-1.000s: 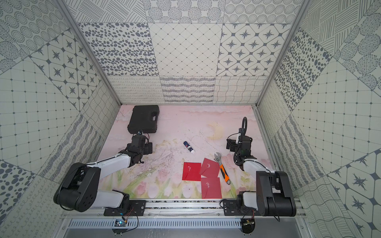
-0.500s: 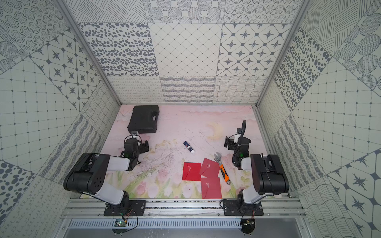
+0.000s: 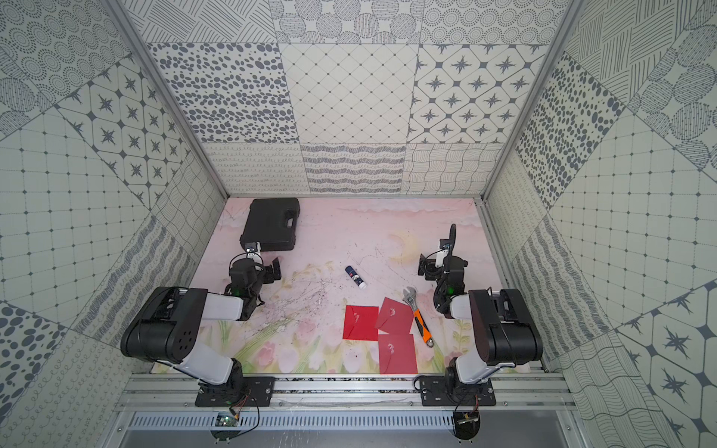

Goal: Seal the envelope with a glue stick
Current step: Reset both arms

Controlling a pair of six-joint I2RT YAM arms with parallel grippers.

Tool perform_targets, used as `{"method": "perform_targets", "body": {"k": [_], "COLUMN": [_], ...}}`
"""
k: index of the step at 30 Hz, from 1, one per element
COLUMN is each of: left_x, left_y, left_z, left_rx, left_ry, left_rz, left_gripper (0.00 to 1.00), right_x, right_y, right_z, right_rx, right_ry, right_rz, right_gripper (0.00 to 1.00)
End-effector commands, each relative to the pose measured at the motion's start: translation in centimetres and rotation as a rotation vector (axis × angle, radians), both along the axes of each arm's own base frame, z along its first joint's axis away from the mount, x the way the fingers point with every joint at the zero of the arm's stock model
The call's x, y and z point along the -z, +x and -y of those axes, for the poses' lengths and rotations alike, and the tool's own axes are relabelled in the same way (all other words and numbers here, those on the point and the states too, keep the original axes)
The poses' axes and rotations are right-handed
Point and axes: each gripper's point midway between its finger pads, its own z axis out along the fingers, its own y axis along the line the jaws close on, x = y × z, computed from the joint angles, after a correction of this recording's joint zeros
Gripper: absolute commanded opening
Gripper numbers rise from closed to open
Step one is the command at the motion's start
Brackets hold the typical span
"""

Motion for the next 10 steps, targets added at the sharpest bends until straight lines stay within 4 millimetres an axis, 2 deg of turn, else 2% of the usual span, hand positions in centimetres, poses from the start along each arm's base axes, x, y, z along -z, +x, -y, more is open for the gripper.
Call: {"method": "perform_targets", "body": {"k": [1, 10], "left_x": [-1.54, -1.45], "left_y": [0.75, 0.75], "left_z": [0.46, 0.57], "left_rx": [0.032, 0.04], "left_ry": [-0.004, -0.011], "left_rz": [0.066, 0.061], "left_gripper": [0.99, 1.0], "right_x": [-2.18, -2.19], "right_y": [1.03, 1.02], "right_z": [0.1, 0.09], "right_rx": [0.004, 0.004], "right_ry": [-0.009, -0.008], "right_rz": [0.082, 0.082], "right_gripper": [0.99, 0.99]}}
